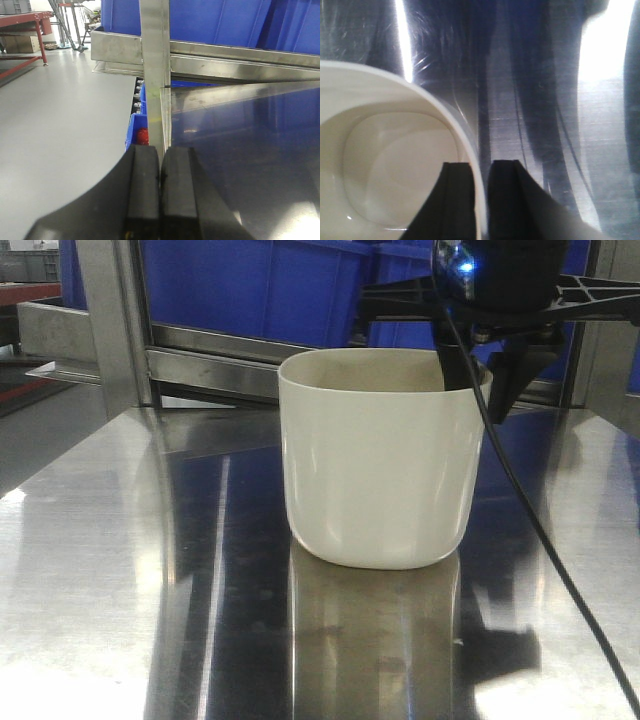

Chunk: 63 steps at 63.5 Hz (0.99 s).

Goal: Move white bin to right shelf second layer
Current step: 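Close the right gripper on the bin rim, then lift the white bin off the table with the right gripper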

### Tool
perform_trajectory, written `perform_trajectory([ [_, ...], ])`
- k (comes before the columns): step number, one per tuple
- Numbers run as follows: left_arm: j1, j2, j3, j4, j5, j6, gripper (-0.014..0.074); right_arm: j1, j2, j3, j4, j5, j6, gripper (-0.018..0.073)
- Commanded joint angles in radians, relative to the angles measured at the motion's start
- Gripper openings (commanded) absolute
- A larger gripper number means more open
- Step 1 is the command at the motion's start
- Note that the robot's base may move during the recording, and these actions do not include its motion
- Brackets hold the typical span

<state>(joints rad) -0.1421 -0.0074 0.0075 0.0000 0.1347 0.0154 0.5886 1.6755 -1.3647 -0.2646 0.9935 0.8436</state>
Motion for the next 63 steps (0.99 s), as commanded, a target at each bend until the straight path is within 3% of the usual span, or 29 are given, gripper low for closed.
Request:
perform_trajectory([
  [1, -0.004, -0.015, 0.037, 0.000, -0.087, -0.003, 0.0085, -0.007, -0.044, -0.024, -0.022, -0.020, -0.004, 0.0166],
  [63, -0.004, -0.015, 0.037, 0.000, -0.087, -0.003, 0.0085, -0.007, -0.197, -0.024, -0.045, -0.005, -0.005, 0.0160],
])
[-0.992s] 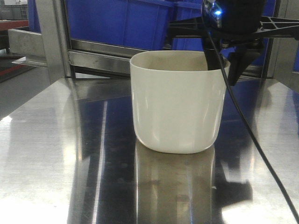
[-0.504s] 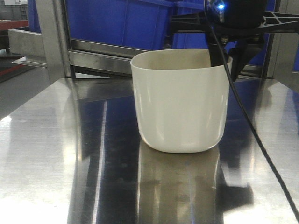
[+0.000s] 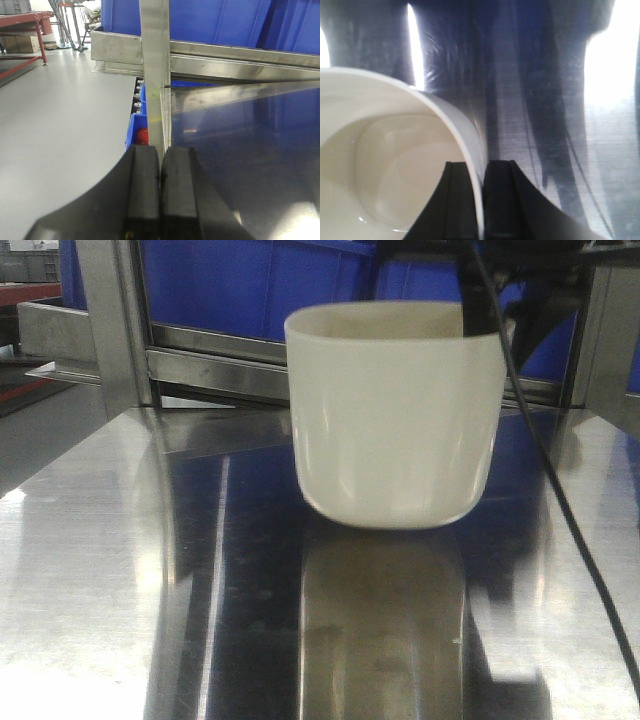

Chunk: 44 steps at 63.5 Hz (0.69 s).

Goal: Move white bin to right shelf second layer
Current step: 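Lift the white bin off the table with the right gripper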

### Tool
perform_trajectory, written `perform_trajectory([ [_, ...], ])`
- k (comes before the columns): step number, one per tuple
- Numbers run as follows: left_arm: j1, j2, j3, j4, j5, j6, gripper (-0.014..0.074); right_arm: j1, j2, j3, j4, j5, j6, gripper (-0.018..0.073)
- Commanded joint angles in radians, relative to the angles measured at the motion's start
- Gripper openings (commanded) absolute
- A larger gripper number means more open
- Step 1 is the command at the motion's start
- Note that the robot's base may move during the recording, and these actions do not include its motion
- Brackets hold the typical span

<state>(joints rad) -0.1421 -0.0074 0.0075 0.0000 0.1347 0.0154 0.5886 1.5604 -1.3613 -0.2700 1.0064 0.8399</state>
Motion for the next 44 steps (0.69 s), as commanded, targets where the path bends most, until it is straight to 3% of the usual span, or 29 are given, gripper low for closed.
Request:
perform_trajectory([
  [1, -0.004, -0.015, 0.037, 0.000, -0.087, -0.003, 0.0085, -0.007, -0.093, -0.027, -0.042, -0.014, -0.002, 0.0160],
  [13, -0.004, -0.015, 0.037, 0.000, -0.087, -0.003, 0.0085, -0.007, -0.191, 0.000, -0.147, -0.002, -0.031, 0.0160],
  [23, -0.004, -0.015, 0.037, 0.000, -0.087, -0.003, 0.0085, -0.071, -0.290, 0.084, -0.180, -0.040, -0.176, 0.0160],
  [30, -0.004, -0.015, 0.037, 0.000, -0.087, -0.003, 0.0085, -0.148, -0.356, 0.139, -0.142, -0.074, -0.299, 0.0160],
  [44, -0.004, -0.015, 0.037, 0.000, -0.087, -0.003, 0.0085, -0.352, -0.493, 0.242, 0.053, -0.116, -0.537, 0.0160],
])
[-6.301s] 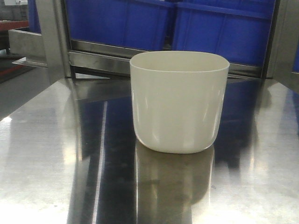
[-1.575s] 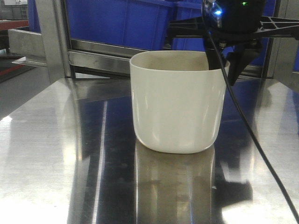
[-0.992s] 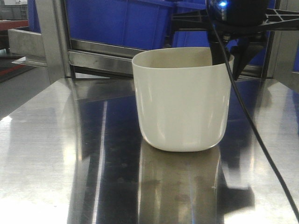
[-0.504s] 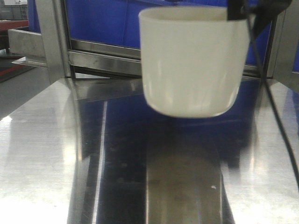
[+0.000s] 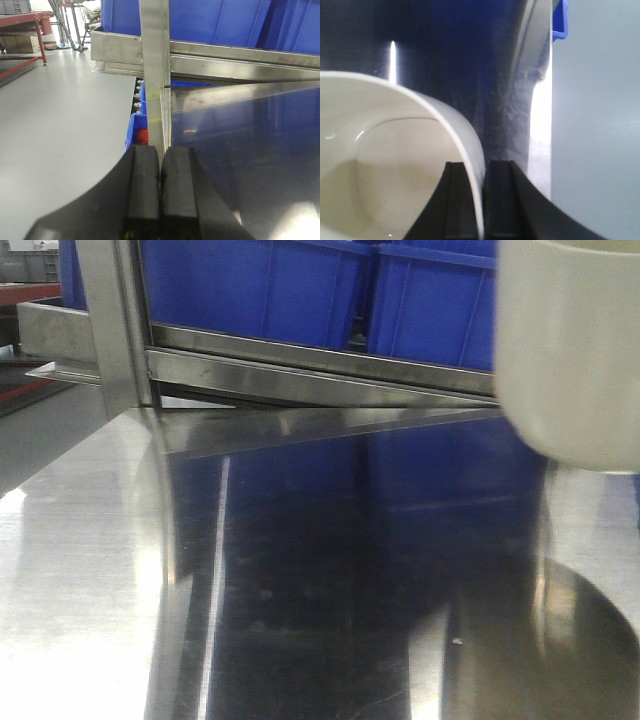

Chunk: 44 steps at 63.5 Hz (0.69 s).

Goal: Move white bin to right shelf second layer
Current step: 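Lift the white bin off the table with the right gripper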

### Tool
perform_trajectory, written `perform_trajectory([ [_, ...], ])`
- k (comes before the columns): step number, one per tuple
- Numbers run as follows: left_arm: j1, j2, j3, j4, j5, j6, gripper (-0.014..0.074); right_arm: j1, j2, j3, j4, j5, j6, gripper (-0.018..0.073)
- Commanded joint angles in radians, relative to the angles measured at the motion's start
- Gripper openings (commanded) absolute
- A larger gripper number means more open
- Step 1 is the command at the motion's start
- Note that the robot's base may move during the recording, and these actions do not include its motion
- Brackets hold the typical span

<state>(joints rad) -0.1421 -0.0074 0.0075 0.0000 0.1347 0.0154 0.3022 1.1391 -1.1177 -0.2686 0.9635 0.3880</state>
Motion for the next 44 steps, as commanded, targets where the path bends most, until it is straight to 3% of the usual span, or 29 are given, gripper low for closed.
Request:
perform_trajectory([
  [1, -0.004, -0.015, 0.037, 0.000, -0.087, -0.003, 0.0085, -0.081, -0.081, 0.005, 0.073, -0.073, -0.095, 0.0160],
  [12, -0.004, -0.015, 0.037, 0.000, -0.087, -0.003, 0.0085, -0.244, -0.185, 0.083, 0.208, -0.083, -0.166, 0.0160],
  [19, -0.004, -0.015, 0.037, 0.000, -0.087, -0.003, 0.0085, -0.302, -0.253, 0.143, 0.254, -0.088, -0.226, 0.0160],
  [44, -0.004, -0.015, 0.037, 0.000, -0.087, -0.003, 0.0085, -0.315, -0.539, 0.410, 0.260, -0.274, -0.260, 0.0160],
])
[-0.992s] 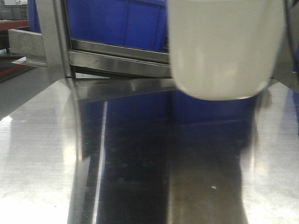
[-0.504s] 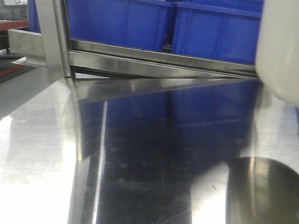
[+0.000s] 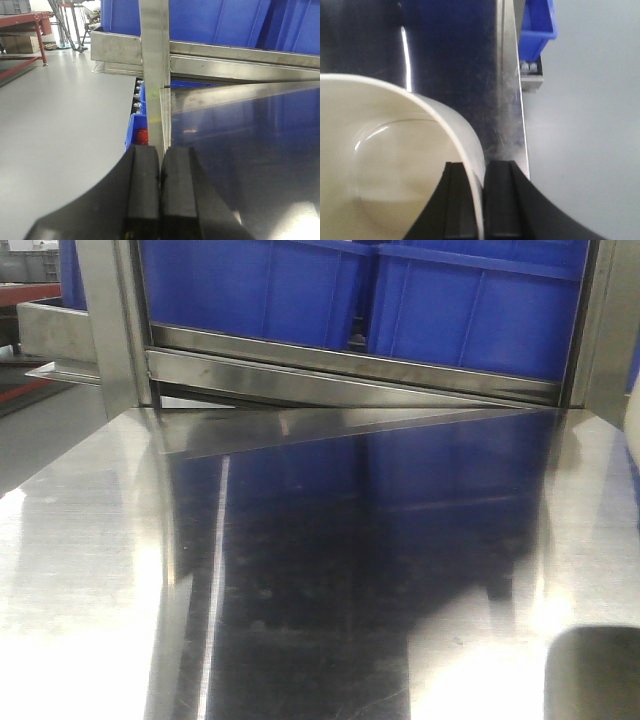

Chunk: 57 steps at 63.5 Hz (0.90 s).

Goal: Move white bin to right shelf second layer
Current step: 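Lift the white bin off the table with the right gripper, then drive the base away from the table holding the bin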

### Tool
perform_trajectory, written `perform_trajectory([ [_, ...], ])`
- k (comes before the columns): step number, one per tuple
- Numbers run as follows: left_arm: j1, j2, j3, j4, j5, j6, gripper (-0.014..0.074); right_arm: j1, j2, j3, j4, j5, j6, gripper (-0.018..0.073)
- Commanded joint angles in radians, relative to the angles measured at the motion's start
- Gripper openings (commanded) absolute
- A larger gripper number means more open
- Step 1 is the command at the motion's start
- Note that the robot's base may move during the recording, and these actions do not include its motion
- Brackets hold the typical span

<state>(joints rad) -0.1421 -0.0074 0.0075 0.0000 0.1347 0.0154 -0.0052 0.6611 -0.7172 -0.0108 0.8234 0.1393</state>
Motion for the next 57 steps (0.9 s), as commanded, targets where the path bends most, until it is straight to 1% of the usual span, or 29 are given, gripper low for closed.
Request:
perform_trajectory([
  [1, -0.004, -0.015, 0.037, 0.000, -0.087, -0.003, 0.0085, -0.008, -0.073, 0.022, 0.002, -0.145, -0.011, 0.0160],
  [13, -0.004, -0.015, 0.037, 0.000, -0.087, -0.003, 0.0085, -0.008, -0.164, 0.078, 0.002, -0.163, -0.011, 0.0160],
  [57, -0.004, -0.015, 0.037, 0.000, -0.087, -0.003, 0.0085, -0.008, -0.168, 0.083, 0.002, -0.153, -0.011, 0.0160],
])
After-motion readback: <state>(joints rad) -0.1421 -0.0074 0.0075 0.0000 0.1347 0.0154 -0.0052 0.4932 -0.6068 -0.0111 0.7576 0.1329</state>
